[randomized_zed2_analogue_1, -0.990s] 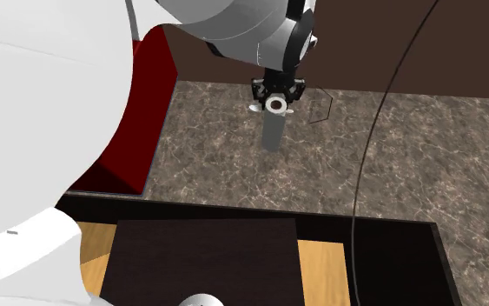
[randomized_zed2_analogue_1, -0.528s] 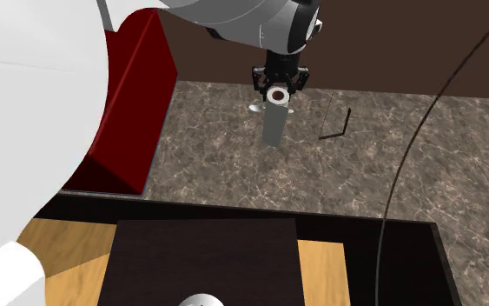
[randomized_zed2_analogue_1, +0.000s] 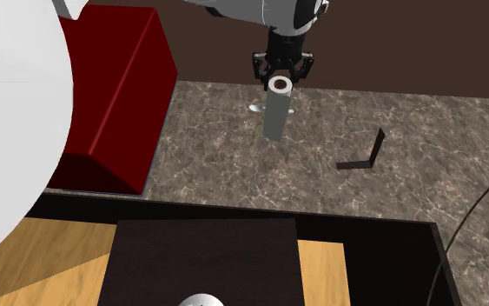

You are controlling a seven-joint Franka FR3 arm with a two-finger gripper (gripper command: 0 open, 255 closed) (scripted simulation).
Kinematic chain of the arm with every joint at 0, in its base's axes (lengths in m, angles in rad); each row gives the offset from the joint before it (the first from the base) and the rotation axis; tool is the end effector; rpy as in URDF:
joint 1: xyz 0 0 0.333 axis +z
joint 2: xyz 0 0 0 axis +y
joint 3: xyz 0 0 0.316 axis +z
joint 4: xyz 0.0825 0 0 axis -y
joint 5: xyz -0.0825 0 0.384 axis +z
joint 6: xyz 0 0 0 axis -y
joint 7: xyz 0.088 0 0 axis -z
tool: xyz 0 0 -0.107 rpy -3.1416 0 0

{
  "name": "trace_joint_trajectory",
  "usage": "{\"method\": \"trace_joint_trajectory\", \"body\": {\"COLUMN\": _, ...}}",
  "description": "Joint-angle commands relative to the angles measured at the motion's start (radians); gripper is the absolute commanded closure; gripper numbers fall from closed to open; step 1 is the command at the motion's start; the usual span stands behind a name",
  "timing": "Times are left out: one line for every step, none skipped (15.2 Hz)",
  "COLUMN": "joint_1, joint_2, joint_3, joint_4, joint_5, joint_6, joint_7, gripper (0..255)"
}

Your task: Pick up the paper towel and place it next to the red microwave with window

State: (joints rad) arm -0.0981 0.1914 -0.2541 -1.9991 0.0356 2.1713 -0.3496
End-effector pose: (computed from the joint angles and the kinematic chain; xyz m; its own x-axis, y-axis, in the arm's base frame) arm 0.5532 -0.1974 0.3664 0.9997 -0.0189 -0.0182 -0.0186 -0.9997 0.0133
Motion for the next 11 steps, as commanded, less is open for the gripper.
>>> {"method": "trace_joint_trajectory", "body": {"joint_1": 0.001, "joint_2": -0.015, "joint_3": -0.001, "joint_4": 0.012, "joint_5": -0.005, "joint_6": -0.027, "joint_7": 0.003, "gripper": 255}}
{"method": "trace_joint_trajectory", "body": {"joint_1": 0.001, "joint_2": -0.021, "joint_3": -0.002, "joint_4": 0.019, "joint_5": -0.007, "joint_6": -0.040, "joint_7": 0.004, "gripper": 255}}
{"method": "trace_joint_trajectory", "body": {"joint_1": 0.002, "joint_2": -0.027, "joint_3": -0.002, "joint_4": 0.025, "joint_5": -0.009, "joint_6": -0.052, "joint_7": 0.005, "gripper": 255}}
{"method": "trace_joint_trajectory", "body": {"joint_1": 0.002, "joint_2": -0.033, "joint_3": -0.002, "joint_4": 0.032, "joint_5": -0.011, "joint_6": -0.064, "joint_7": 0.006, "gripper": 255}}
{"method": "trace_joint_trajectory", "body": {"joint_1": 0.003, "joint_2": -0.038, "joint_3": -0.003, "joint_4": 0.039, "joint_5": -0.012, "joint_6": -0.077, "joint_7": 0.007, "gripper": 255}}
{"method": "trace_joint_trajectory", "body": {"joint_1": 0.003, "joint_2": -0.043, "joint_3": -0.003, "joint_4": 0.047, "joint_5": -0.014, "joint_6": -0.089, "joint_7": 0.008, "gripper": 255}}
{"method": "trace_joint_trajectory", "body": {"joint_1": 0.003, "joint_2": -0.048, "joint_3": -0.003, "joint_4": 0.054, "joint_5": -0.016, "joint_6": -0.101, "joint_7": 0.009, "gripper": 255}}
{"method": "trace_joint_trajectory", "body": {"joint_1": 0.004, "joint_2": -0.053, "joint_3": -0.003, "joint_4": 0.062, "joint_5": -0.017, "joint_6": -0.114, "joint_7": 0.010, "gripper": 255}}
{"method": "trace_joint_trajectory", "body": {"joint_1": 0.004, "joint_2": -0.058, "joint_3": -0.003, "joint_4": 0.070, "joint_5": -0.018, "joint_6": -0.126, "joint_7": 0.011, "gripper": 255}}
{"method": "trace_joint_trajectory", "body": {"joint_1": 0.004, "joint_2": -0.062, "joint_3": -0.004, "joint_4": 0.078, "joint_5": -0.020, "joint_6": -0.139, "joint_7": 0.012, "gripper": 255}}
{"method": "trace_joint_trajectory", "body": {"joint_1": 0.004, "joint_2": -0.067, "joint_3": -0.004, "joint_4": 0.086, "joint_5": -0.021, "joint_6": -0.151, "joint_7": 0.012, "gripper": 255}}
